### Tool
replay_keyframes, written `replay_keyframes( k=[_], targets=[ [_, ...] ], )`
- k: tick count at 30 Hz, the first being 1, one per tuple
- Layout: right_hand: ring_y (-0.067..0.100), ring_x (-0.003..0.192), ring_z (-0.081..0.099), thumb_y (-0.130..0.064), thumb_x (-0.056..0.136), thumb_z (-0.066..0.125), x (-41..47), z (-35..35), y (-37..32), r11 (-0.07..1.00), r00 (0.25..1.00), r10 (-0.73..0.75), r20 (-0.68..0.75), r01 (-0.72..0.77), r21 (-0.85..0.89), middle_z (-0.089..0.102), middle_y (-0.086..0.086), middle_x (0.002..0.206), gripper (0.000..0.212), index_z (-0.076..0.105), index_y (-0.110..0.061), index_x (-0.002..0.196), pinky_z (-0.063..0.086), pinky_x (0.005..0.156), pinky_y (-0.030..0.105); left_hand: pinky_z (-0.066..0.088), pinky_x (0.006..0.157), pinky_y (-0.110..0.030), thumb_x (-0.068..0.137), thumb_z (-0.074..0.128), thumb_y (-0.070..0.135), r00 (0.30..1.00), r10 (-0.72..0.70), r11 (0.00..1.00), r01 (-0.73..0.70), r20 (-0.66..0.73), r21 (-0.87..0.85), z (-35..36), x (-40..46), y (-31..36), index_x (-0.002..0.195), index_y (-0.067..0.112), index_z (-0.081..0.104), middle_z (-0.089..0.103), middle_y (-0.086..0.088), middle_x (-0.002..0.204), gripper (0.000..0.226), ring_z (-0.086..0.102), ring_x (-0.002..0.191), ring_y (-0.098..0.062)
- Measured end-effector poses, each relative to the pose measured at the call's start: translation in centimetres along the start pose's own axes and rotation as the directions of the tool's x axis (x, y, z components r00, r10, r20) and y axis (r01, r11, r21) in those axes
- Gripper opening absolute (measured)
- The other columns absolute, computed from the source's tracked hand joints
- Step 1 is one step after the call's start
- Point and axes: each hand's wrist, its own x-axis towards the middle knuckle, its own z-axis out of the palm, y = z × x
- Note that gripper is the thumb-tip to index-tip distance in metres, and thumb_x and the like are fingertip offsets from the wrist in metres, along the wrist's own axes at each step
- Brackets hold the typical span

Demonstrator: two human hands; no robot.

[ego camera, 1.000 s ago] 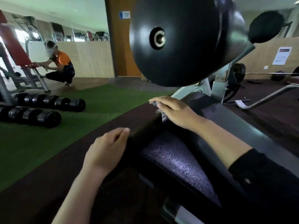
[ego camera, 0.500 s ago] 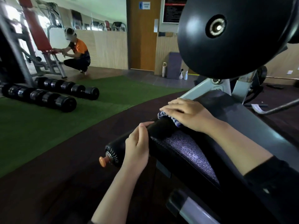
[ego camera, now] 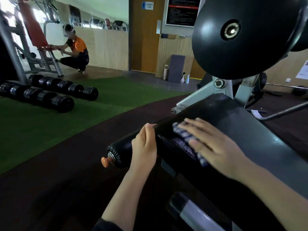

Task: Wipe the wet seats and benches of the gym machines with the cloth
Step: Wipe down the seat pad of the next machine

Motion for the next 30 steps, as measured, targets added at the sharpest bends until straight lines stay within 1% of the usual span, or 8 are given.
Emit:
replay_keyframes(
  k=[4, 10, 13, 16, 19, 22, 27, 30],
  targets=[
    [0.005, 0.138, 0.029, -0.055, 0.095, 0.036, 5.0, -0.1, 3.3, 0.979, 0.981, 0.194, -0.010, -0.193, 0.071, 0.044, -0.017, 0.143, 0.038, 0.047, -0.048, 0.131, 0.021, 0.117, 0.031, 0.055, 0.074, -0.050, 0.100, 0.030, 0.036, 0.999, 0.027, 0.998, -0.026, -0.017, 0.050, 0.0, -0.1, 0.1, 0.084, 0.027, 0.069, 0.069, -0.011, 0.080, 0.043, 0.065, 0.076, -0.019],
    [0.011, 0.137, 0.033, -0.046, 0.099, 0.030, 4.6, 2.6, -4.8, 0.990, 0.995, 0.016, -0.098, -0.029, -0.137, 0.046, -0.014, 0.142, 0.041, 0.048, -0.038, 0.135, 0.027, 0.113, 0.029, 0.042, 0.058, -0.033, 0.103, 0.033, 0.028, 0.998, 0.042, 0.999, -0.041, -0.043, 0.027, -0.1, -0.2, 0.1, 0.083, -0.004, 0.054, 0.054, -0.011, 0.066, 0.043, 0.047, 0.059, -0.012],
    [0.001, 0.141, 0.022, -0.053, 0.097, 0.026, -0.5, 1.3, -2.8, 0.990, 0.997, -0.036, -0.070, 0.026, -0.138, 0.033, -0.024, 0.148, 0.046, 0.032, -0.046, 0.142, 0.020, 0.114, 0.023, 0.053, 0.067, -0.042, 0.101, 0.031, 0.038, 0.999, 0.041, 0.999, -0.041, -0.010, 0.006, -0.1, -0.1, -0.3, 0.088, 0.019, 0.068, 0.066, -0.014, 0.076, 0.044, 0.062, 0.068, -0.022],
    [-0.008, 0.139, 0.018, -0.056, 0.096, 0.032, -1.6, -0.4, 0.9, 0.988, 0.987, 0.149, -0.055, -0.146, 0.055, 0.029, -0.036, 0.144, 0.035, 0.031, -0.063, 0.130, 0.015, 0.114, 0.017, 0.056, 0.071, -0.055, 0.098, 0.030, 0.044, 1.000, 0.013, 1.000, -0.013, 0.002, -0.027, 0.0, -0.2, -0.3, 0.089, 0.034, 0.070, 0.067, -0.016, 0.084, 0.042, 0.066, 0.082, -0.033],
    [-0.002, 0.141, 0.019, -0.046, 0.097, 0.039, 1.6, -0.3, 1.7, 0.949, 0.949, 0.306, -0.070, -0.299, 0.096, 0.033, -0.027, 0.147, 0.038, 0.038, -0.052, 0.134, 0.015, 0.115, 0.022, 0.055, 0.073, -0.056, 0.100, 0.033, 0.042, 1.000, -0.002, 1.000, 0.002, -0.012, -0.023, 0.1, -0.4, 0.1, 0.089, 0.032, 0.070, 0.068, -0.011, 0.083, 0.040, 0.067, 0.082, -0.030],
    [0.013, 0.141, 0.024, -0.043, 0.100, 0.035, 4.8, 1.3, -1.5, 0.972, 0.972, 0.230, -0.046, -0.232, -0.031, 0.036, -0.012, 0.150, 0.041, 0.041, -0.037, 0.140, 0.015, 0.115, 0.027, 0.053, 0.084, -0.054, 0.101, 0.035, 0.040, 1.000, -0.018, 1.000, 0.017, -0.022, -0.014, 0.1, -0.4, 0.3, 0.090, 0.029, 0.069, 0.069, 0.002, 0.083, 0.037, 0.066, 0.089, -0.020],
    [0.013, 0.133, 0.037, -0.048, 0.095, 0.032, 1.0, 2.0, -5.4, 0.985, 0.992, 0.024, -0.123, -0.044, -0.165, 0.045, -0.008, 0.143, 0.049, 0.041, -0.031, 0.141, 0.030, 0.110, 0.027, 0.033, 0.097, -0.023, 0.104, 0.034, 0.028, 0.989, 0.144, 0.974, -0.138, -0.018, 0.179, 0.0, -0.9, 0.8, 0.120, 0.018, 0.063, 0.057, 0.014, 0.108, 0.034, 0.049, 0.119, -0.012],
    [0.007, 0.128, 0.042, -0.041, 0.096, 0.043, -2.7, 1.1, -4.1, 0.992, 0.985, 0.015, -0.169, -0.035, -0.118, 0.048, -0.010, 0.139, 0.046, 0.044, -0.028, 0.140, 0.033, 0.103, 0.018, 0.028, 0.110, -0.034, 0.101, 0.037, 0.034, 0.965, 0.264, 0.870, -0.244, 0.015, 0.429, 0.9, -1.9, 1.6, 0.128, 0.021, 0.058, 0.051, 0.006, 0.134, 0.036, 0.039, 0.130, -0.017]
  ],
)
